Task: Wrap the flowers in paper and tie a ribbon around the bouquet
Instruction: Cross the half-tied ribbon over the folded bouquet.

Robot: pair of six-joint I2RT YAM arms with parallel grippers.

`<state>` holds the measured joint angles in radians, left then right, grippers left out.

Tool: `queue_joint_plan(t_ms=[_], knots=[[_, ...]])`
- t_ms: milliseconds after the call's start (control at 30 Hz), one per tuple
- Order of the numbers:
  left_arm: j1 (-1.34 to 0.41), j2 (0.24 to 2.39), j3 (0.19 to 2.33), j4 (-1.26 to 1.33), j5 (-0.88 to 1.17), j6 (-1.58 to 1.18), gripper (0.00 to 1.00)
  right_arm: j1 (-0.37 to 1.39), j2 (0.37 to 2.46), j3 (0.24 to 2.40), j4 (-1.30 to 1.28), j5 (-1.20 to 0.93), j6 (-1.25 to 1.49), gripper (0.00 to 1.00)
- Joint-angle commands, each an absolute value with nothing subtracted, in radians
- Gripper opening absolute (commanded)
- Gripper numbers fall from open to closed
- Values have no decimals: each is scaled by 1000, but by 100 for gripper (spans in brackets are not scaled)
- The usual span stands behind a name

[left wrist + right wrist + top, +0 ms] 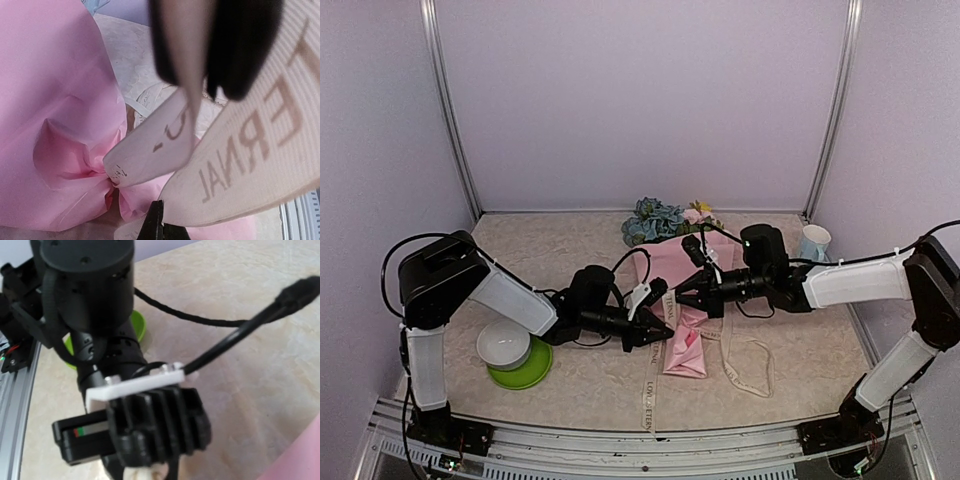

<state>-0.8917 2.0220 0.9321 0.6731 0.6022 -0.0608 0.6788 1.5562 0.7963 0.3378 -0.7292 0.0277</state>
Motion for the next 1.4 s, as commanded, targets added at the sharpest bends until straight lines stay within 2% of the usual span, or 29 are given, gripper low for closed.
queue_joint_plan(t_ms=[0,33,100,200,300,600,667,767,867,933,1000,1100,1367], knots=[[-882,1976,902,692,598,-54,19,686,1571,782,369,-782,3,0],[-878,1956,889,689,589,-44,31,686,1572,782,365,-788,-9,0],[-861,1899,860,665,581,-15,47,686,1575,779,351,-794,-40,0],[-839,1822,853,569,577,53,60,686,1573,775,336,-820,-87,0],[-843,1759,885,428,572,156,64,686,1568,773,324,-836,-120,0],[-866,1752,1039,239,594,305,62,687,1581,796,271,-838,-156,0],[-869,1765,1062,214,596,318,58,686,1587,801,265,-838,-152,0],[-873,1775,1074,202,607,319,41,687,1590,806,260,-833,-150,0],[-878,1782,1082,196,612,325,31,687,1588,804,261,-828,-153,0],[-879,1790,1092,173,607,324,33,687,1584,805,259,-827,-153,0],[-879,1794,1098,150,601,327,41,687,1579,805,258,-827,-153,0],[-879,1795,1095,151,594,331,39,687,1571,804,258,-831,-154,0],[-881,1783,1095,200,595,299,0,687,1565,794,261,-827,-147,0]])
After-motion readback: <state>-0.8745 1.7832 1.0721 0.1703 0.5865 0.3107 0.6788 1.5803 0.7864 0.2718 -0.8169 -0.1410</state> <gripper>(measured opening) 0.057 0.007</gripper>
